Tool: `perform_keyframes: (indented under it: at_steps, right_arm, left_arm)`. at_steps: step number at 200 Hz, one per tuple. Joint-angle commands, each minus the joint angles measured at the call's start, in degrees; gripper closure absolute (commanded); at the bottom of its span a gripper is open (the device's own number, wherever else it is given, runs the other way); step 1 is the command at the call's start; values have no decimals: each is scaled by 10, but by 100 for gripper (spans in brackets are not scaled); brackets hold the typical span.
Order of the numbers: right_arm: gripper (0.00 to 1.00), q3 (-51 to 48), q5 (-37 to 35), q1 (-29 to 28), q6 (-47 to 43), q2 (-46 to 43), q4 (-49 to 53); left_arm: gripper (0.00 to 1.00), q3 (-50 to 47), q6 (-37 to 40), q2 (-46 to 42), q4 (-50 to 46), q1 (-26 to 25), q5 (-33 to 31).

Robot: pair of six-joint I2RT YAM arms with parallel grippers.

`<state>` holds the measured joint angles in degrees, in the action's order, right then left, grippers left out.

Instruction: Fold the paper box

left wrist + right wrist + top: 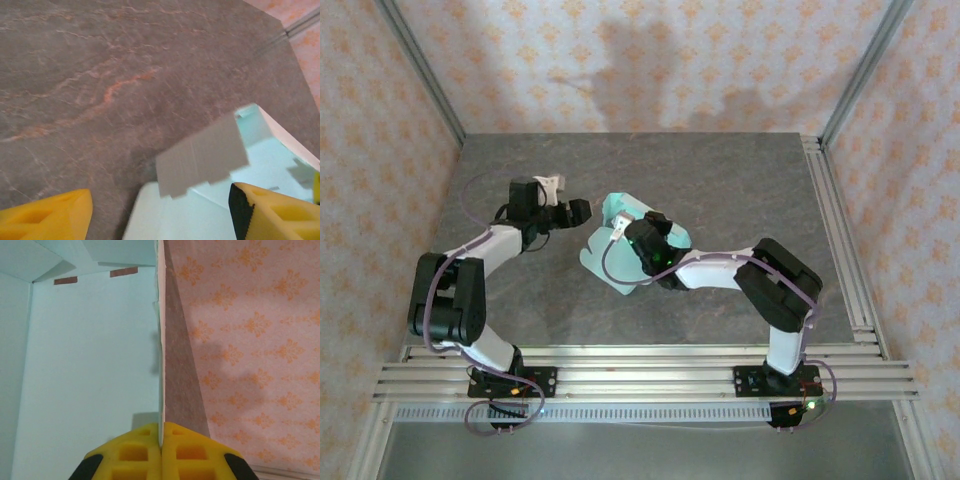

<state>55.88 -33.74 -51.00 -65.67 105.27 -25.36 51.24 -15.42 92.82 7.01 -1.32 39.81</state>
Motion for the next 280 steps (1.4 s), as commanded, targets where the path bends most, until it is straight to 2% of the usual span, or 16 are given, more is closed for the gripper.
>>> perform_keyframes:
  at_steps: [1, 55, 117, 280]
  right_arm:
    - [100, -16, 30, 5, -13, 1, -24]
    - [100, -13, 39, 10, -23, 1, -25]
    - [100, -7, 37, 12, -70, 17, -47]
    - [100, 15, 32, 12, -69, 26, -28]
  left_arm:
    - [27, 34, 14, 48, 1, 7, -12]
    - [31, 87, 31, 108, -18, 5, 40]
    - [31, 59, 46, 86, -29, -6, 48]
    - [31, 36, 67, 73, -46, -46, 62]
